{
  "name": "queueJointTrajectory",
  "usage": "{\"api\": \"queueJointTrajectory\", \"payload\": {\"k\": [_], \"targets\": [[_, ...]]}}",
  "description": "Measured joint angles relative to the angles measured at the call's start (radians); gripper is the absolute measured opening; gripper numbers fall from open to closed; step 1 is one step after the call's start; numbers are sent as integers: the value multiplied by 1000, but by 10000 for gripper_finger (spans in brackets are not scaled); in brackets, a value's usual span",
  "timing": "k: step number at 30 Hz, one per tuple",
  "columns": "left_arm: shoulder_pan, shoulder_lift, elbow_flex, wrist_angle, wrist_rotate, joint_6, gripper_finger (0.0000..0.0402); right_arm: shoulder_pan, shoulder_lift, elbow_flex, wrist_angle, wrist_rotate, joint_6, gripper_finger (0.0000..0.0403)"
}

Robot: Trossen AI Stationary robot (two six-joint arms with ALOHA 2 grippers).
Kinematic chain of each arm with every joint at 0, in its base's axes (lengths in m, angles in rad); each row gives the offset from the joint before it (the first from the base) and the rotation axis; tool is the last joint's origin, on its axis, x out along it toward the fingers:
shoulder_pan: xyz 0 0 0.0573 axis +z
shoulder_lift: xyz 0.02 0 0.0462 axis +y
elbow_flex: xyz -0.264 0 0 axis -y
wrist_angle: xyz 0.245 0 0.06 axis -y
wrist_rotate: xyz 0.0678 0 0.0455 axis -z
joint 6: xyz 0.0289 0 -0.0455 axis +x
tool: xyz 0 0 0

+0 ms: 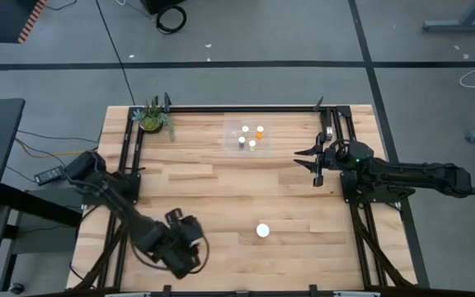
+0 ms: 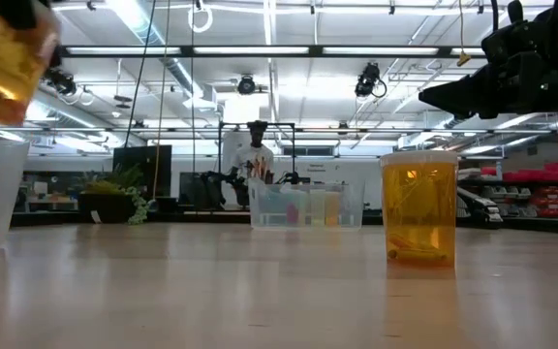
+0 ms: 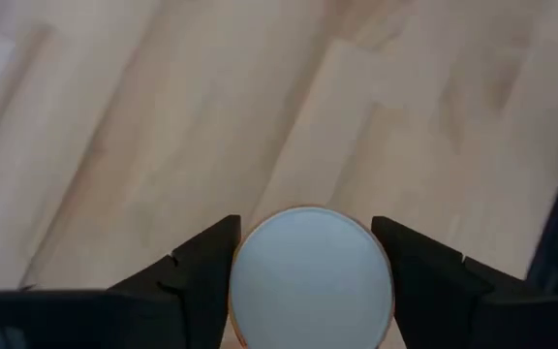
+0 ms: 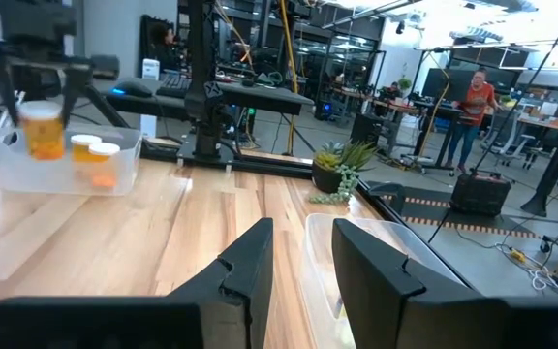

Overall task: Pick and place medicine bottles into bin by pill shape (circle, oval)
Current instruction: Put the orange capsule bottle into the bottom transparent bin

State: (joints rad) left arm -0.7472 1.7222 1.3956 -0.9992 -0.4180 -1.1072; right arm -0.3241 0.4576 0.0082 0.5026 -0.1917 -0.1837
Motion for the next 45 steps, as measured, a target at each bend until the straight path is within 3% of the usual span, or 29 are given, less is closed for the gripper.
{"api": "queueJointTrajectory", "payload": {"k": [9,16,20,25,32,39,45], "targets": [[-141,1,0,-83,-66,-288,218,0,0,0,0,0,0,115],[-212,12,-34,-101,-120,-486,242,0,0,0,0,0,0,115],[-229,11,-84,-85,-122,-560,233,0,0,0,0,0,0,115],[-229,11,-129,-30,-121,-583,223,0,0,0,0,0,0,115],[-228,14,-176,69,-117,-588,240,0,0,0,0,0,0,115],[-229,14,-212,88,-93,-592,224,0,0,0,0,0,0,115],[-232,14,-212,93,-92,-612,238,0,0,0,0,0,0,115]]}}
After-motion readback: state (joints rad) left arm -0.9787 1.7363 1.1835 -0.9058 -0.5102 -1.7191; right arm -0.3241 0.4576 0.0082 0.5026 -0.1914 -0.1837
